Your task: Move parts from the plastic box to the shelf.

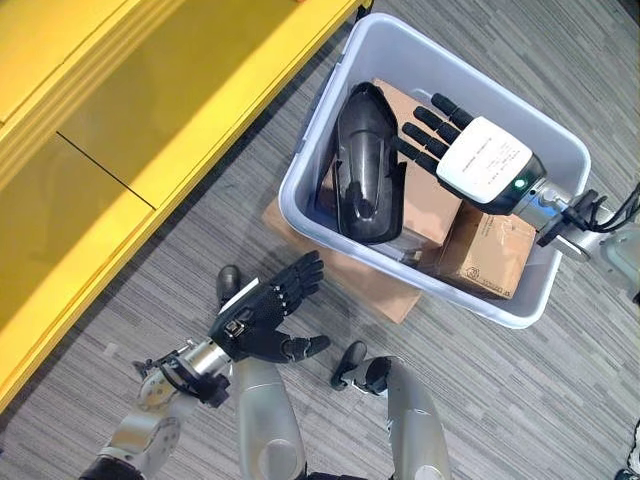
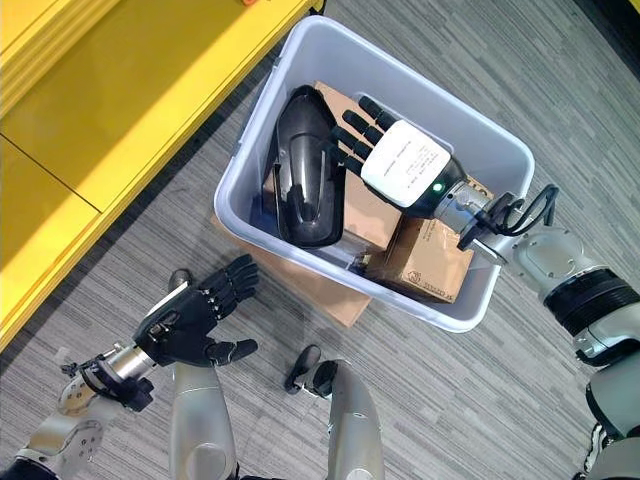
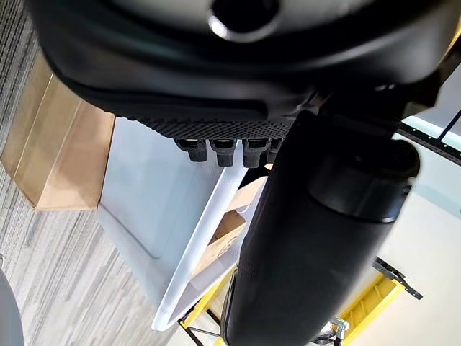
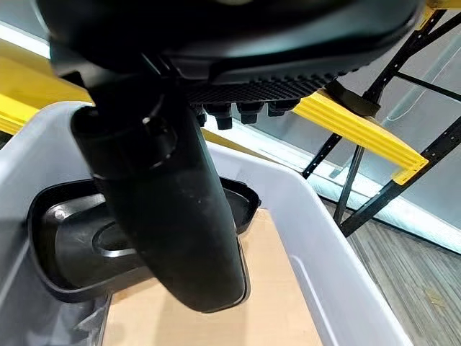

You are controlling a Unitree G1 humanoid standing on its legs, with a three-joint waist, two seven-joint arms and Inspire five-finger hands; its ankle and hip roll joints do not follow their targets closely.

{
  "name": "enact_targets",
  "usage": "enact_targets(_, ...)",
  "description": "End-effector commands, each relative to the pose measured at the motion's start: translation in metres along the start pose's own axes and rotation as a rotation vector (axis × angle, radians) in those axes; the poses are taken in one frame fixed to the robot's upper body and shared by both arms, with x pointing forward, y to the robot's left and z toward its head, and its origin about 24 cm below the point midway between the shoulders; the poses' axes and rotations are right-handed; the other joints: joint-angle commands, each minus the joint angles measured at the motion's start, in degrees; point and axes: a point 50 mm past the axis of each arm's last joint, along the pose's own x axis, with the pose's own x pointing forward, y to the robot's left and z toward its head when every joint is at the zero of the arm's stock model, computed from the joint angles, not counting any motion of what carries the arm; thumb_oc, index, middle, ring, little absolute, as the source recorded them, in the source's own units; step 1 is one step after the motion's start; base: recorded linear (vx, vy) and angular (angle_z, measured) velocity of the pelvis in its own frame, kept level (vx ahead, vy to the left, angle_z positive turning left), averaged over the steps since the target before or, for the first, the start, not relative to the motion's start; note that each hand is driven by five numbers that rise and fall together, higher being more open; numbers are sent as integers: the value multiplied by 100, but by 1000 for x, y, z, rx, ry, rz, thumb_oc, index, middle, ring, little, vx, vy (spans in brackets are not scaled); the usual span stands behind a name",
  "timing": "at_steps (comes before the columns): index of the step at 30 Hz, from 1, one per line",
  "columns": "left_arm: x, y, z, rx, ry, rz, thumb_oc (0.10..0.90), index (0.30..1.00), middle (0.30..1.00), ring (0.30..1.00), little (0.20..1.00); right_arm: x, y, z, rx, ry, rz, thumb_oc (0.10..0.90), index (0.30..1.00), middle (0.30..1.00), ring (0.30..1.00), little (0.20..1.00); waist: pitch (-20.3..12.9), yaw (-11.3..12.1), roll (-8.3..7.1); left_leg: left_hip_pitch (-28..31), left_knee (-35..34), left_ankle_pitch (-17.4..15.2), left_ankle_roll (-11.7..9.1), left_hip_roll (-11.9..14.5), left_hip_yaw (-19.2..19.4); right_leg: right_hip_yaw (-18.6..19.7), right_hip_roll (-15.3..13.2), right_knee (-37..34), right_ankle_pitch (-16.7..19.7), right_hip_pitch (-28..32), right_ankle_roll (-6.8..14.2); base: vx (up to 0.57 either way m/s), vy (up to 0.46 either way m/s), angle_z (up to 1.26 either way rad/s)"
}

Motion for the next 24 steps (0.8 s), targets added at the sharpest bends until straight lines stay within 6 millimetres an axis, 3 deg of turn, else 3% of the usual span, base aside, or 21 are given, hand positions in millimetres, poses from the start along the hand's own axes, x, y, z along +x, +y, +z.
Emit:
enact_targets(1, 22, -18, 33, 29, -186, -133, 900, 1000, 1000, 1000, 1000, 13, -47, -60, -145, 171, -165, 900, 1000, 1000, 1000, 1000, -39, 34, 144, -59, 1131, -307, -670, 274, -182, 26, 88, -404, 751, -229, 371, 73, -48, -3)
enact_targets(2, 21, -18, 31, 22, -181, -133, 900, 1000, 1000, 1000, 1000, 15, -45, -58, -153, 157, -148, 900, 1000, 1000, 1000, 1000, -39, 33, 134, -5, 1203, -453, -695, 240, -192, 61, 54, -304, 615, -188, 428, 76, -41, 1)
enact_targets(12, 16, -14, 31, 22, -168, -135, 900, 1000, 1000, 1000, 1000, 31, -51, -51, -279, 55, -133, 900, 1000, 1000, 1000, 1000, -39, 160, 123, -332, 1256, -398, -663, 196, -306, -62, 29, -51, 540, -487, 387, 20, -45, 5)
enact_targets(19, 13, -10, 29, 35, -150, -120, 900, 1000, 1000, 1000, 1000, 37, -52, -47, -263, 45, -98, 900, 1000, 1000, 1000, 1000, -39, 192, 117, -553, 1254, -328, -660, 203, -370, -127, 22, 96, 505, -706, 379, 7, -31, 10)
enact_targets(24, 12, -7, 30, 44, -160, -117, 900, 1000, 1000, 1000, 1000, 36, -42, -48, -228, 87, -22, 900, 1000, 1000, 1000, 1000, -39, 178, 144, -735, 1314, -329, -628, 195, -396, -112, -66, 301, 446, -931, 386, 8, -14, 4)
